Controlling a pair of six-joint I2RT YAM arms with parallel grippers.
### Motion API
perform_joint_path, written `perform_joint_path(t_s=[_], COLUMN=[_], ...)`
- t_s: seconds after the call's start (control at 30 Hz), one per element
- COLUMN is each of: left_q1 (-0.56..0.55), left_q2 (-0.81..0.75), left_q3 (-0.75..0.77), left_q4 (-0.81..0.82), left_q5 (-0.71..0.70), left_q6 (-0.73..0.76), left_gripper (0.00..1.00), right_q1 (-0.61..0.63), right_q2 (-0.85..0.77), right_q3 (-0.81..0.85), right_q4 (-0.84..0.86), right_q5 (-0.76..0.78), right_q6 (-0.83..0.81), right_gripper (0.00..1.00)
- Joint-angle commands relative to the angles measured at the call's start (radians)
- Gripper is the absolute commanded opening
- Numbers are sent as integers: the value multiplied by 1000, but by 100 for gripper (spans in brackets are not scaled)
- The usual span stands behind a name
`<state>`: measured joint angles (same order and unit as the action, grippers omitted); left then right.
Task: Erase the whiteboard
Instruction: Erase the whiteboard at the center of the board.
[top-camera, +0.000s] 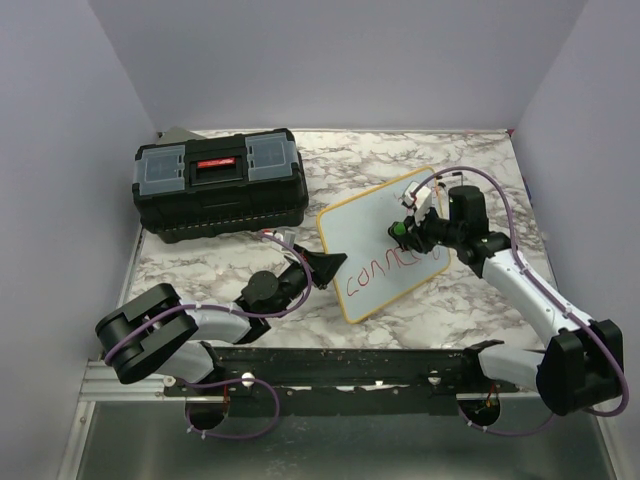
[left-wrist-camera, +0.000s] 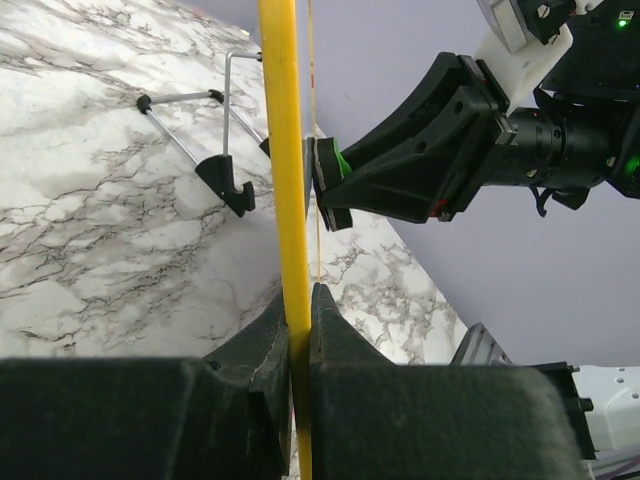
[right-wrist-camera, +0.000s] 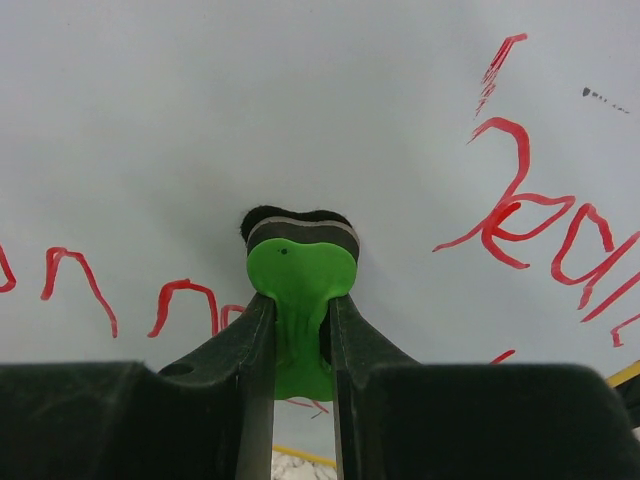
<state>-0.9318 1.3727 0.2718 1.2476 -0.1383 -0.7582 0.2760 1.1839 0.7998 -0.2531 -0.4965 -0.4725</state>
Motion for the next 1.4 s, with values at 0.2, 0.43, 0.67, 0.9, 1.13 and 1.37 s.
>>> perform_joint_path(t_s=[0.2, 0.43, 0.67, 0.9, 1.13, 1.37], left_q1=[-21, -21, -22, -21, -21, -21], left_q2=[-8, -20, -26, -5, 6, -1], left_q3=[10, 6, -1, 2, 9, 7], left_q4=[15, 6, 8, 31, 31, 22], left_q5=[100, 100, 98, 101, 104, 104], left_q6=[53, 62, 66, 60, 53, 54], left_gripper=[0, 0, 0, 0, 0, 0], right_q1=[6, 6, 5, 8, 15, 12], right_q2=[93, 158, 149, 158, 121, 185], right_q3=[126, 215, 149, 164, 174, 239], right_q4=[188, 201, 143, -89, 17, 127], right_q5=[102, 175, 341, -50, -95, 185], right_q6=[209, 286, 236, 105, 173, 344], right_gripper=[1, 1, 1, 1, 1, 1])
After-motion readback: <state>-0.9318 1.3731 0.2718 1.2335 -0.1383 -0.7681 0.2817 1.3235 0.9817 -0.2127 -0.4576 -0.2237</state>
